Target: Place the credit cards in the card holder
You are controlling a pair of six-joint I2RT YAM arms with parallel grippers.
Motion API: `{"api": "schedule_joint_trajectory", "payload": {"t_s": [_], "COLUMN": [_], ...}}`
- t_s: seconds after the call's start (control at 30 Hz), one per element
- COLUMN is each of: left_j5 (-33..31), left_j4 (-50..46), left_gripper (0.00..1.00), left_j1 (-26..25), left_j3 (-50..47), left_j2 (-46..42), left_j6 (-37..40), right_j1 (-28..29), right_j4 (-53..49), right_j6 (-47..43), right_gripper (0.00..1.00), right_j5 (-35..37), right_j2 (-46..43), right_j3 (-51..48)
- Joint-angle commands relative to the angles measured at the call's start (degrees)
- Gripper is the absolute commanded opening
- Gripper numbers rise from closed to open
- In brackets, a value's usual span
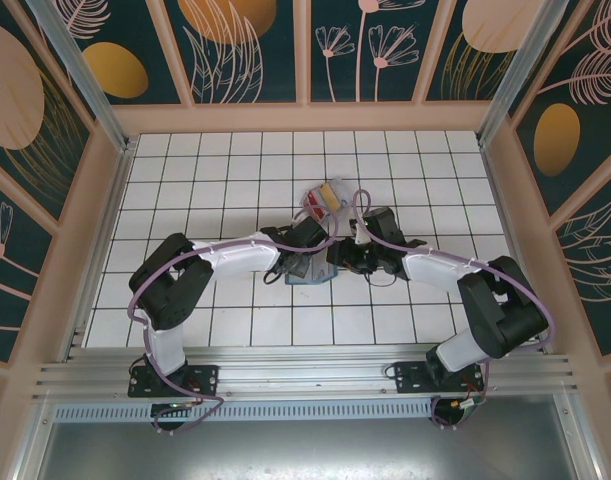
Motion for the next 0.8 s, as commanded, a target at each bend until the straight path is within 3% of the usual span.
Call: {"api": "schedule_joint_trajectory", "payload": {"t_s": [0.0,0.77], "left_j5": [2.12,12.69], "left_j4": [0.96,25.22], "left_gripper": [0.0,0.0], "left_j1": [0.15,3.4], "left_j3": [-0.48,-23.64], "left_j2": [-2.96,-20.01], "left_j6": [-0.99,-15.45], "right_j1": [0.62,8.45], "right_j4": [-1.19,4.52], "right_j6": [-1.58,1.95], "right_gripper": [0.4,0.39], "right_j5": [-0.18,-3.63], "right_j2": [0.72,9.04], "right_j3": [2.23,6.72]}}
